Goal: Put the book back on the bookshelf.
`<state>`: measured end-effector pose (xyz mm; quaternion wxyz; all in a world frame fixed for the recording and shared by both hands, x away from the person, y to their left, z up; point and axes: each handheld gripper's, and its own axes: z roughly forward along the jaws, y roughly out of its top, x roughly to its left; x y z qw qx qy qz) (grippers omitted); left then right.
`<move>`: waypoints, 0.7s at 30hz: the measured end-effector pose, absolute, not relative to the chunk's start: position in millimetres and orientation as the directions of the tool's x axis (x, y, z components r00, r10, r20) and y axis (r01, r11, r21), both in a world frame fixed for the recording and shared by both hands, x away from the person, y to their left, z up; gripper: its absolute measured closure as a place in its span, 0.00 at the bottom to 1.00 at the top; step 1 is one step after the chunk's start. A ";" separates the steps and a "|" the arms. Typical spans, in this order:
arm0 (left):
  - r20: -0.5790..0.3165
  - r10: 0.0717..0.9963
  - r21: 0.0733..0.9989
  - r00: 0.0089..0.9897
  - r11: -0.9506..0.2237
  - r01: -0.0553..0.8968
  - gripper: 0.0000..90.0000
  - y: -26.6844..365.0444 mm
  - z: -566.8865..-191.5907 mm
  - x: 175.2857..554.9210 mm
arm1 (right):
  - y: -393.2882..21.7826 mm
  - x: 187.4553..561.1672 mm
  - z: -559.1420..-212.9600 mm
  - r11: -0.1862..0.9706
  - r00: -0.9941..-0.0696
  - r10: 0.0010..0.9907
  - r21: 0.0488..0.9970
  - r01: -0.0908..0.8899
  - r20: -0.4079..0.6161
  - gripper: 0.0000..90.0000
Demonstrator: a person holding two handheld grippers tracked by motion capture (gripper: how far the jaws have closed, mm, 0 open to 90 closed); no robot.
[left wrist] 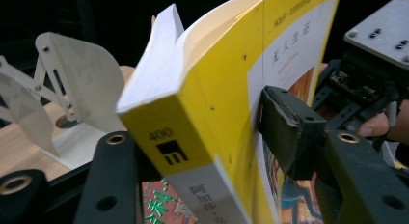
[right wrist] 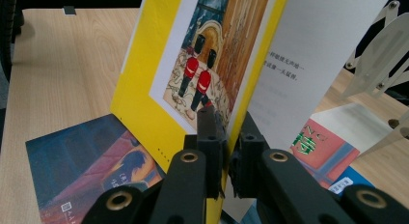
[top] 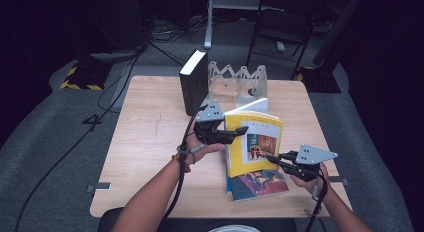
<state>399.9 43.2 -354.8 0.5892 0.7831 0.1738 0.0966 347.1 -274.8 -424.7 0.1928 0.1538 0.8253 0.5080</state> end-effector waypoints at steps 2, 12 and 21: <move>-0.034 0.381 0.959 0.924 -0.247 0.138 0.58 41.5 -353.7 396.9 | -276.4 347.6 -425.9 0.435 -0.874 0.459 0.898 0.067 -0.157 0.92; 0.031 0.324 0.970 0.946 -0.240 0.050 0.78 37.0 -349.6 383.7 | -291.4 352.7 -424.4 0.390 -0.805 0.572 0.916 0.099 -0.157 0.59; 0.054 0.284 0.971 0.957 -0.237 0.015 0.81 30.1 -349.6 370.9 | -283.7 358.1 -418.1 0.385 -0.787 0.593 0.918 0.096 -0.167 0.47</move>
